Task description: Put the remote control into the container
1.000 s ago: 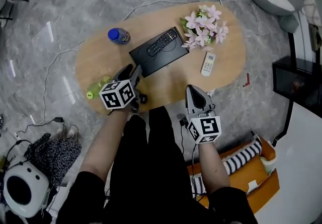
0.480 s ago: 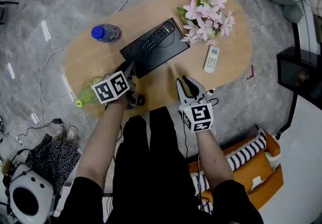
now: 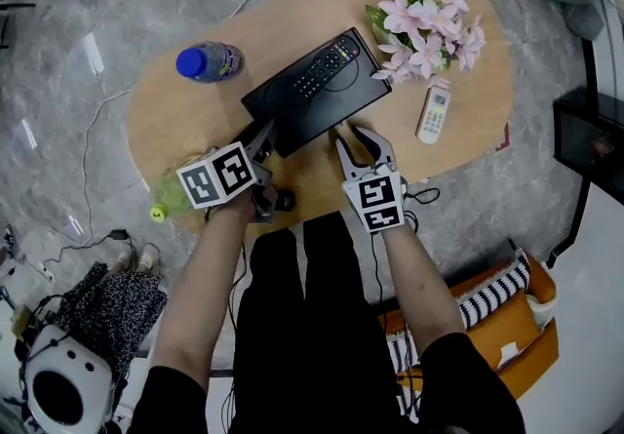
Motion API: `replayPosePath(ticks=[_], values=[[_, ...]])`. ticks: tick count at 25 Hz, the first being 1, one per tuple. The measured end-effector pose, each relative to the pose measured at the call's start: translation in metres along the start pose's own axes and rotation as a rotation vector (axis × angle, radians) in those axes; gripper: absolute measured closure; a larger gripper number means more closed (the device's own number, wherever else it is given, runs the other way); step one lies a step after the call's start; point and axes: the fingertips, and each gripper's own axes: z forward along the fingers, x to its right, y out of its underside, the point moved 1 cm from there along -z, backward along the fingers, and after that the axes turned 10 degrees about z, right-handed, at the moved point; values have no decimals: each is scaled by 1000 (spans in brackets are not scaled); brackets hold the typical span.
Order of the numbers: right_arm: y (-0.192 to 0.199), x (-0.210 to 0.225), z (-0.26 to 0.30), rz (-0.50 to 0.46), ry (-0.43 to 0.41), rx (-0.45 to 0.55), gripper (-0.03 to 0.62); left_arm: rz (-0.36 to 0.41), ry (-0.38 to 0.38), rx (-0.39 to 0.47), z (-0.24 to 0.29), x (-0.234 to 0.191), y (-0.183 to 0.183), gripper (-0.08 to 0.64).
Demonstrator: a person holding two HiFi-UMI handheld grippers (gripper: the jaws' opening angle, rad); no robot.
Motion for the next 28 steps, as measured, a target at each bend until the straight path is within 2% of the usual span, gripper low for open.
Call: replayPosePath(ticks=[4,7,13,15,28], values=[[1,-3,14,-42,-3,-19,483,25,5,-1,0,-1,4,405],[-3,-2,22,-87,20,-21,483,11,13,-13,2,-4,8,403],[-1,-2,27,-110,48,-30,485,0,14,5,0,-4,11,403],[0,-1,28,-120,55,-31,512,12,15,6,1,-4,10,402],[18,0,15,-106,76,-80,520,-2,-12,11,1,-6,11,397]])
